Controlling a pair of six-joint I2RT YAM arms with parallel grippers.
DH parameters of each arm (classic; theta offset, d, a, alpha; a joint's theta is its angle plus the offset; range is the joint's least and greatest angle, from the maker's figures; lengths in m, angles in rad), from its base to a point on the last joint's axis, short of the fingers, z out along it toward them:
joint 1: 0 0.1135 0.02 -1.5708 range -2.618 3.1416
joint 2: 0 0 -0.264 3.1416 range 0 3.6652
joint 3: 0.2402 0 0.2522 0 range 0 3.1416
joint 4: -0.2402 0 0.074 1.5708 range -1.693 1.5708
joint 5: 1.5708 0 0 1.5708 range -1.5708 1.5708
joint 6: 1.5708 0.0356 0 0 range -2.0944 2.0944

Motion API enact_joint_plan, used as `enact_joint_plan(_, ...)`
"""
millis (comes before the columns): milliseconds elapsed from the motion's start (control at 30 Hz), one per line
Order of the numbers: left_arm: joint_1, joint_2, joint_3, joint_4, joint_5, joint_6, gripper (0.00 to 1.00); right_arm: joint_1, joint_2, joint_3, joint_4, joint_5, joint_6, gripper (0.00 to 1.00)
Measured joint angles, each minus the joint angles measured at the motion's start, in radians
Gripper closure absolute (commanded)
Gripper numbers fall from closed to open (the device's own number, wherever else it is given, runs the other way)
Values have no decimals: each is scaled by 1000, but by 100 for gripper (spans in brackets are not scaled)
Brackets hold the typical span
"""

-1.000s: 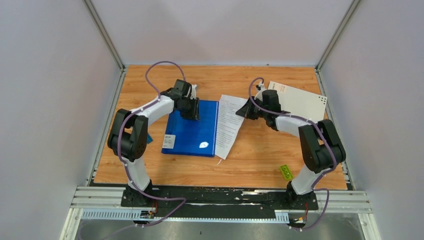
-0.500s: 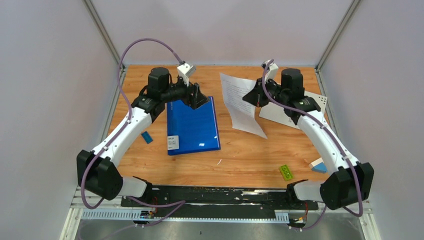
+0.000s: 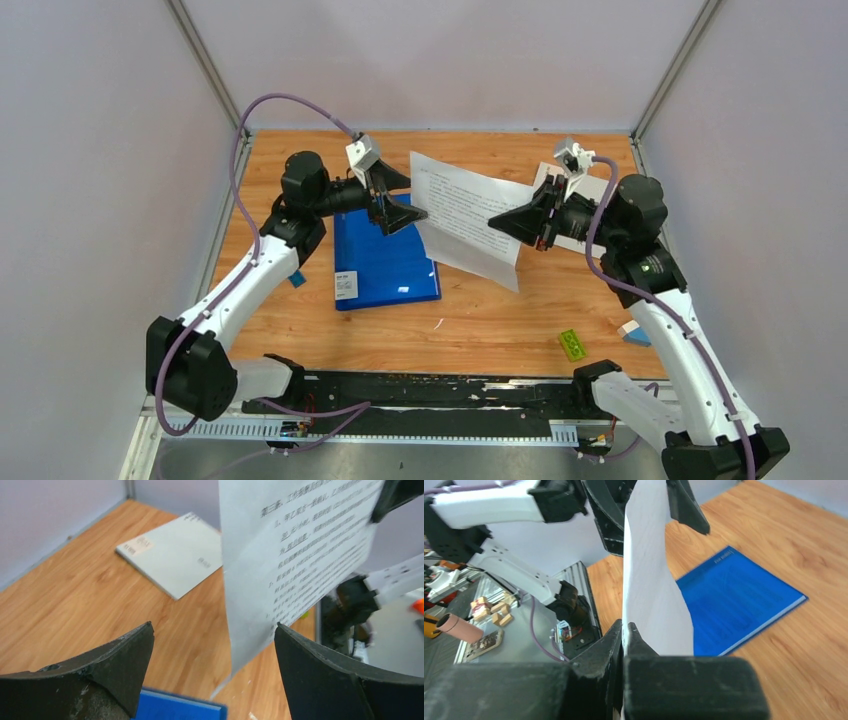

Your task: Put the files into the folder

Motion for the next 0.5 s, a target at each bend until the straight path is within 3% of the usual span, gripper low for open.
enact_joint_plan(100, 0, -15, -62, 217, 89, -151, 7, 0, -15, -16, 88, -40, 58, 100)
enact_joint_plan(200, 0, -19, -115, 422, 153, -312, 16, 0, -9, -16, 113, -32, 79, 100)
enact_joint_plan(267, 0, -19, -134, 531, 180, -416, 37, 0, -5, -18, 122, -21, 90, 99)
enact_joint_plan(333, 0, -19, -138, 595, 195, -489, 72, 0, -3, -21, 134, -11, 102, 95)
enact_joint_plan(367, 0, -20, -140, 626, 198, -525, 83, 0, -2, -27, 144, 0, 109, 93)
enact_joint_plan(433, 0, -27, -143, 652, 200, -563, 99, 0, 1, -36, 152, 16, 117, 84)
enact_joint_plan(500, 1, -41, -140, 614, 194, -561, 100, -1, 13, -42, 153, 44, 127, 70)
